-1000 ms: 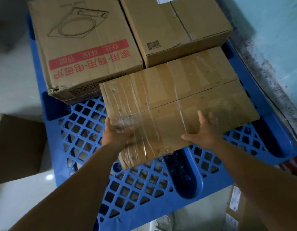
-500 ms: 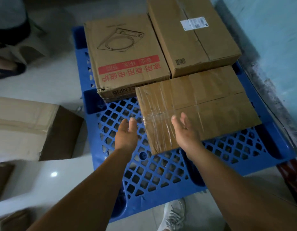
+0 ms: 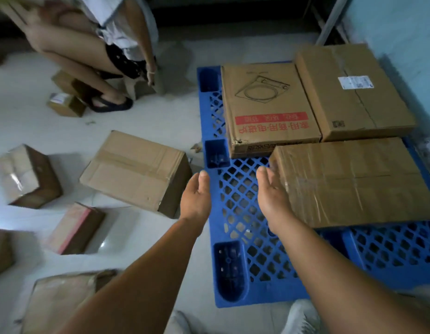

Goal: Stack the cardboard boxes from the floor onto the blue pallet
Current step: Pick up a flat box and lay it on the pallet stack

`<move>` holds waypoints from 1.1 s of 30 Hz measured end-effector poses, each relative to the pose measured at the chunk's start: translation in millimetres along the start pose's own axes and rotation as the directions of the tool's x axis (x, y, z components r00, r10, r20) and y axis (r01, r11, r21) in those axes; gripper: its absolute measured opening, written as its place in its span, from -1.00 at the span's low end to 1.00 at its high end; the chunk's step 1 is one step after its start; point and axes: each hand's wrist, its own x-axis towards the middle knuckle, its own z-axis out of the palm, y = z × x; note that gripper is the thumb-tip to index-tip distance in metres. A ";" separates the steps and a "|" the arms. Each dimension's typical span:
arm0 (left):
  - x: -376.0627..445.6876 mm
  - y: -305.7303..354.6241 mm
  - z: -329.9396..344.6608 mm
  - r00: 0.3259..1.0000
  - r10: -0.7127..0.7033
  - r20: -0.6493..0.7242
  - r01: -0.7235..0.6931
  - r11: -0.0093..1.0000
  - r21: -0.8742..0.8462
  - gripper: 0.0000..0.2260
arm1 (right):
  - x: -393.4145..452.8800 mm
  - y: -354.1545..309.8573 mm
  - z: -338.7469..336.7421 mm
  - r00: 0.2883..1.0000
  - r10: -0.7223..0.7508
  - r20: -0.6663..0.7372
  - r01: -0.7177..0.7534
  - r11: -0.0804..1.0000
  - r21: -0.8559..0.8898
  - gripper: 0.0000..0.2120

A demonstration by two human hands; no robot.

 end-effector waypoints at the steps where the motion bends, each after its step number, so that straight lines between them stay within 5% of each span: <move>1: 1.0 1.5 -16.4 1.000 0.001 -0.020 -0.001 1.000 0.001 -0.53 | -5.5 -6.6 13.9 1.000 -0.006 0.001 0.006 1.000 -0.007 -0.44; 17: 27.6 -6.4 -226.8 0.985 -0.058 -0.163 0.048 0.997 -0.066 -0.46 | -54.6 -71.4 195.1 0.995 -0.022 0.100 0.031 0.996 -0.087 -0.42; 33: 127.4 18.7 -275.6 0.974 -0.102 -0.201 0.127 0.985 0.118 -0.51 | 34.3 -95.2 255.6 0.990 0.115 0.076 -0.112 0.993 -0.047 -0.40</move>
